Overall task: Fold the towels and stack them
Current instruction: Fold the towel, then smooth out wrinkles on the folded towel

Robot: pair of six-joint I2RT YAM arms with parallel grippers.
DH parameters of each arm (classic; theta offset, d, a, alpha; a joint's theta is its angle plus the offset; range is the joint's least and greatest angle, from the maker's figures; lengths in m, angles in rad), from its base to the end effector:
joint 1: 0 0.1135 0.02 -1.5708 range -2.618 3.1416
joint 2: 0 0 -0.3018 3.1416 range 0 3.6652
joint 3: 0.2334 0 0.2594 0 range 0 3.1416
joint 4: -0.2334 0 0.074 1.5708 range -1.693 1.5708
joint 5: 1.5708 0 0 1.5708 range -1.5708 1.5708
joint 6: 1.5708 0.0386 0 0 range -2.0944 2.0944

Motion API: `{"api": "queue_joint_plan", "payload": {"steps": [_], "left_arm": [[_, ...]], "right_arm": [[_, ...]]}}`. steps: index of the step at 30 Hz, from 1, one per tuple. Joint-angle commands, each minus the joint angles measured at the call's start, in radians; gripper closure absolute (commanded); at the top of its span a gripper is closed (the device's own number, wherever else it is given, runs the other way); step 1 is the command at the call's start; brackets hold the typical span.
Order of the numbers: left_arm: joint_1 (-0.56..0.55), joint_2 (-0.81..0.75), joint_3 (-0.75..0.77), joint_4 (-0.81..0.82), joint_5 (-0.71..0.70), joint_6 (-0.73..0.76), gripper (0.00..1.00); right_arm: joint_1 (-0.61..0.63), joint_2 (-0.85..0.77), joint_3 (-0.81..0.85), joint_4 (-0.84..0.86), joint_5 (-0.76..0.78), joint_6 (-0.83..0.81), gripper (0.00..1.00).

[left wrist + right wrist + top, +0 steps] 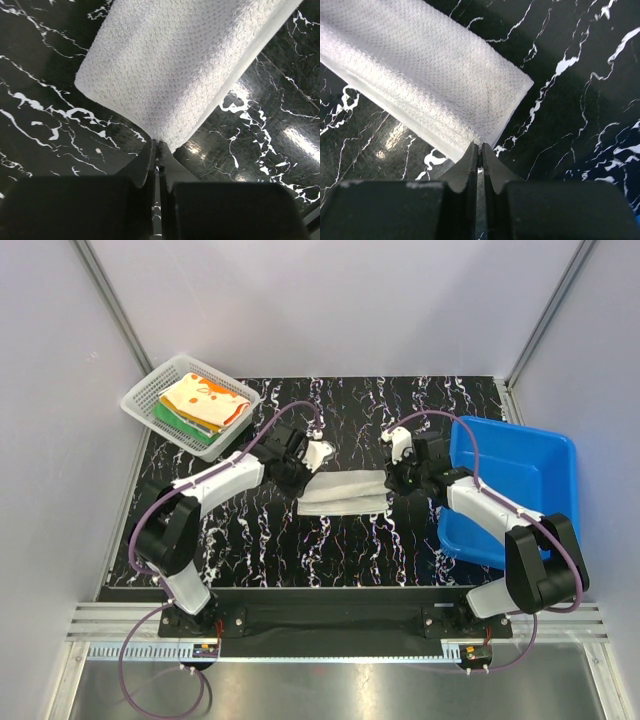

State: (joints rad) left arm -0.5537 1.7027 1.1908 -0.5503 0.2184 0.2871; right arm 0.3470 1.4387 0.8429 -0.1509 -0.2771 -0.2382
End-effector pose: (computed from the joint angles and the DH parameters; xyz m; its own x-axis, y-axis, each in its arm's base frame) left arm 0.3048 -0.1982 0.2438 -0.5417 0.6599 -0.5206 0.7888 0.6131 -0.0436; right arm 0.2826 0.1134 0.2452 -0.4990 -0.4218 -0.7571 -0.6521 0.7581 0.0074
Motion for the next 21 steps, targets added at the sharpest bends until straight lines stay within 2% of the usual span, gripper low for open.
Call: {"api": "queue_joint_plan", "payload": {"steps": [1, 4, 5, 9, 10, 12, 18, 21], "left_arm": [[-0.005, -0.038, -0.014, 0.03, -0.019, -0.019, 0.96], [-0.008, -0.04, -0.011, 0.006, -0.011, -0.028, 0.87], [-0.011, -0.043, -0.002, -0.038, -0.005, -0.026, 0.82], [-0.012, -0.095, 0.029, -0.092, -0.002, -0.023, 0.74], [-0.012, -0.104, 0.035, -0.092, 0.002, -0.025, 0.68], [-0.012, -0.117, 0.052, -0.091, 0.048, -0.04, 0.64], [-0.011, -0.042, 0.049, 0.029, 0.14, -0.186, 0.64], [-0.012, 0.014, 0.015, 0.102, 0.15, -0.284, 0.64]], "right_arm": [[0.006, -0.026, -0.007, -0.028, 0.027, 0.046, 0.87], [0.007, -0.018, -0.001, -0.061, 0.003, 0.066, 0.77], [0.007, -0.024, -0.001, -0.067, 0.0, 0.071, 0.7], [0.007, -0.076, 0.016, -0.087, -0.033, 0.092, 0.6], [0.006, -0.08, 0.024, -0.094, -0.034, 0.108, 0.6], [0.007, -0.069, 0.048, -0.087, -0.034, 0.134, 0.61], [0.01, 0.086, 0.169, -0.13, -0.045, 0.295, 0.65], [0.014, 0.176, 0.206, -0.167, -0.053, 0.359, 0.71]]}}
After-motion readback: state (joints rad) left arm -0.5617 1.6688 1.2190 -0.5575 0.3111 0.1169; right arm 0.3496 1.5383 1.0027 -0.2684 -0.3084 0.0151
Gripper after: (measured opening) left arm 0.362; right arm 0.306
